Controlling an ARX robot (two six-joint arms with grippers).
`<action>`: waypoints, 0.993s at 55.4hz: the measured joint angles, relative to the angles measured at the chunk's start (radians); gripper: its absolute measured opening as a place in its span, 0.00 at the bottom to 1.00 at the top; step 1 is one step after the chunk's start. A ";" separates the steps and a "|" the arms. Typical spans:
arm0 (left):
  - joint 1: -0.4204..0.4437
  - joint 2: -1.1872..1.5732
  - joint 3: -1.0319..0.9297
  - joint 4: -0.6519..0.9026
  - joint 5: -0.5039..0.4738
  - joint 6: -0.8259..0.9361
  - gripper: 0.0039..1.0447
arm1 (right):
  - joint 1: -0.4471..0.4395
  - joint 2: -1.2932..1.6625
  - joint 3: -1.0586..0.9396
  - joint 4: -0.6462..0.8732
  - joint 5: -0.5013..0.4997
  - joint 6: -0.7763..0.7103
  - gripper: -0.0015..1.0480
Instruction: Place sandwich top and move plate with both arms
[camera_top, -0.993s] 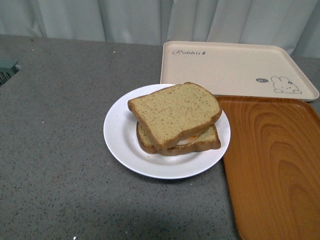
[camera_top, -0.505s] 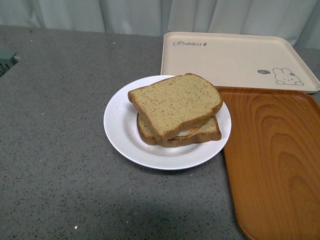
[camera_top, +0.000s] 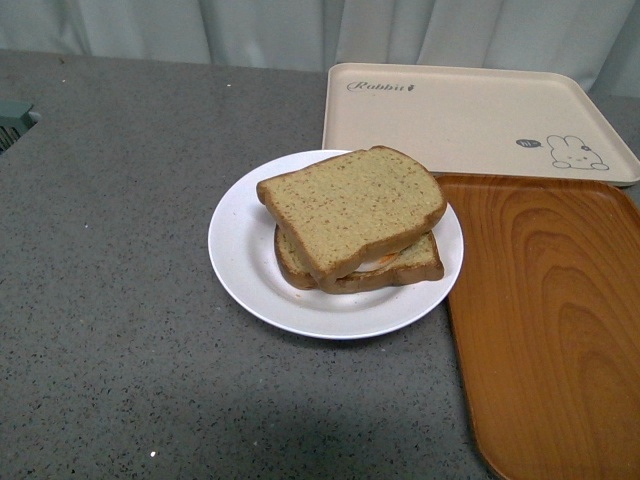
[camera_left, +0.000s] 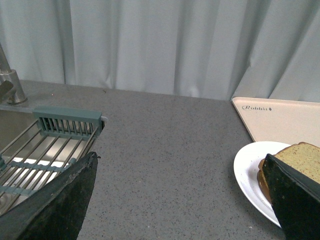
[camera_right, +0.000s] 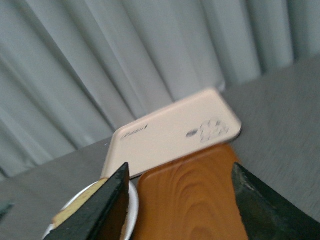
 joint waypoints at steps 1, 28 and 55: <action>0.000 -0.001 0.000 0.000 0.002 0.000 0.94 | 0.000 -0.001 0.000 0.000 -0.005 -0.048 0.45; 0.000 -0.001 0.000 0.000 0.002 0.000 0.94 | 0.000 -0.001 -0.003 0.000 -0.006 -0.270 0.22; -0.124 0.488 0.178 -0.419 -0.410 -0.624 0.94 | 0.000 -0.001 -0.003 0.000 -0.006 -0.272 0.91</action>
